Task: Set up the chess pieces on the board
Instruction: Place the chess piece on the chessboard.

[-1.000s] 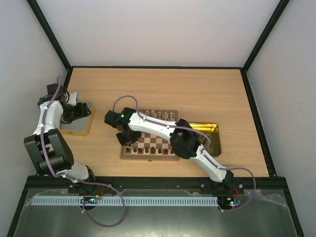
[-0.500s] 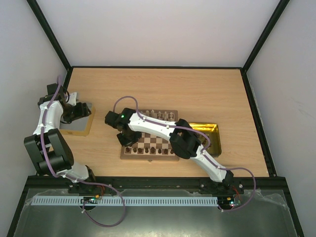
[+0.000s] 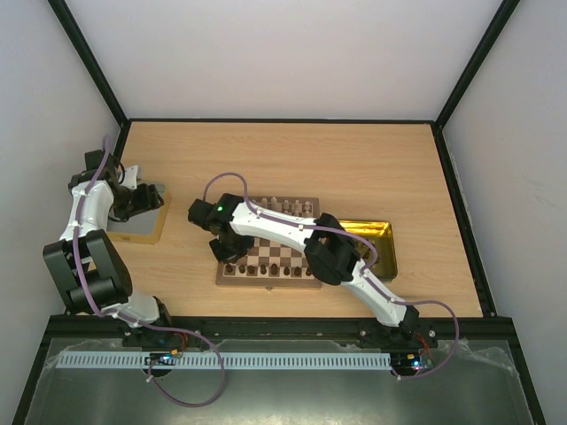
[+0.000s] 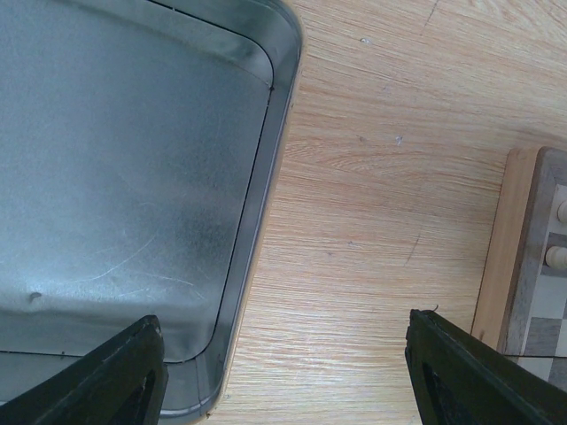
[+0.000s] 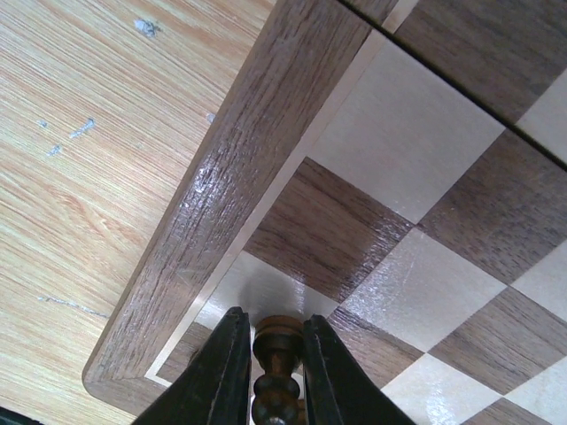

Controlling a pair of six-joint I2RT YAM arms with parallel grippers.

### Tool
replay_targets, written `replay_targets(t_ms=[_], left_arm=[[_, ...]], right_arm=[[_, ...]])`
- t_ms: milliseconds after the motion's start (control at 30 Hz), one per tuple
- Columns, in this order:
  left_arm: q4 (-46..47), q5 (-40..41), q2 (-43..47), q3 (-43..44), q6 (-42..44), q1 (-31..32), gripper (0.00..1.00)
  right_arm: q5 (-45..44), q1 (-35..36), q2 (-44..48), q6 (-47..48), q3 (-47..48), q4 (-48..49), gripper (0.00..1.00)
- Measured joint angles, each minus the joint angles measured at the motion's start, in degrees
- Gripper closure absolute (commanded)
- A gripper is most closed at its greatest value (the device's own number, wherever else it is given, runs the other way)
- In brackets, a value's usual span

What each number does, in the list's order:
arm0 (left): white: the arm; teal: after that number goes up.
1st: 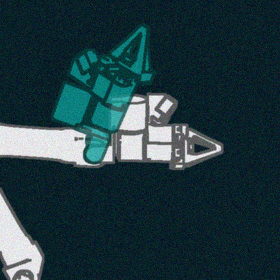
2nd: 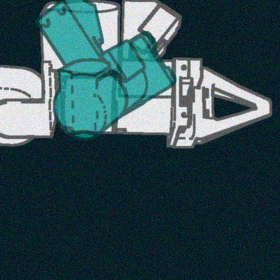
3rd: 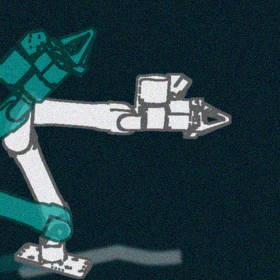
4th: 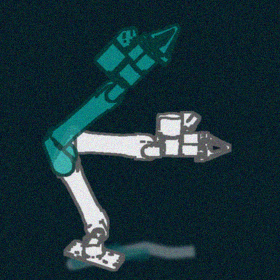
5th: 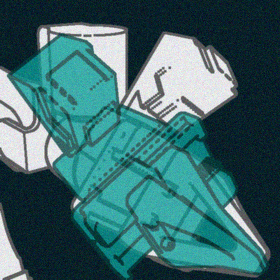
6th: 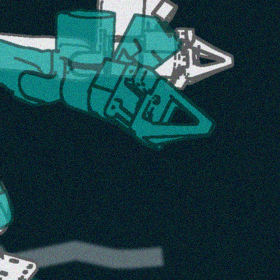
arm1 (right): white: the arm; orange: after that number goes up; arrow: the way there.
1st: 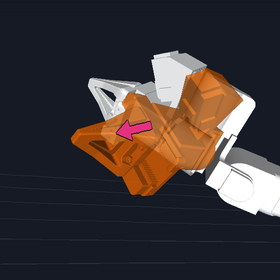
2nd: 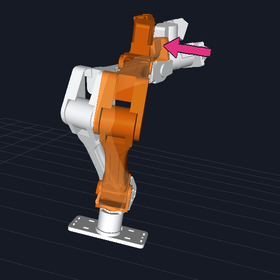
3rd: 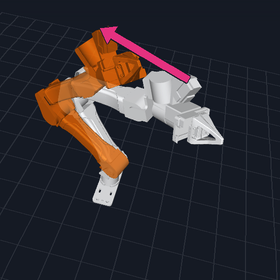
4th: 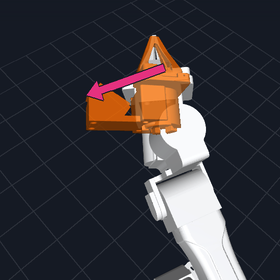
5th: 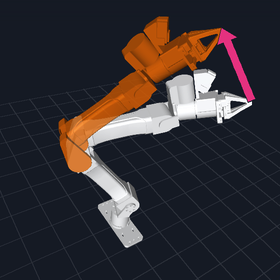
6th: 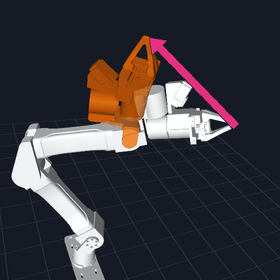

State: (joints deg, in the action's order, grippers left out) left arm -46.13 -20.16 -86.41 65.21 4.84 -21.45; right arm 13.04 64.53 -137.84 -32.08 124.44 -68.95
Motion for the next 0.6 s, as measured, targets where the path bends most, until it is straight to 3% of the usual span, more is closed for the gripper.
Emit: replay_targets(t_ms=[600], left_arm=[[0.0,-0.3,0.0,0.0,0.0,0.0,0.26]], right_arm=[[0.1,0.0,0.0,0.0,0.8,0.0,0.87]])
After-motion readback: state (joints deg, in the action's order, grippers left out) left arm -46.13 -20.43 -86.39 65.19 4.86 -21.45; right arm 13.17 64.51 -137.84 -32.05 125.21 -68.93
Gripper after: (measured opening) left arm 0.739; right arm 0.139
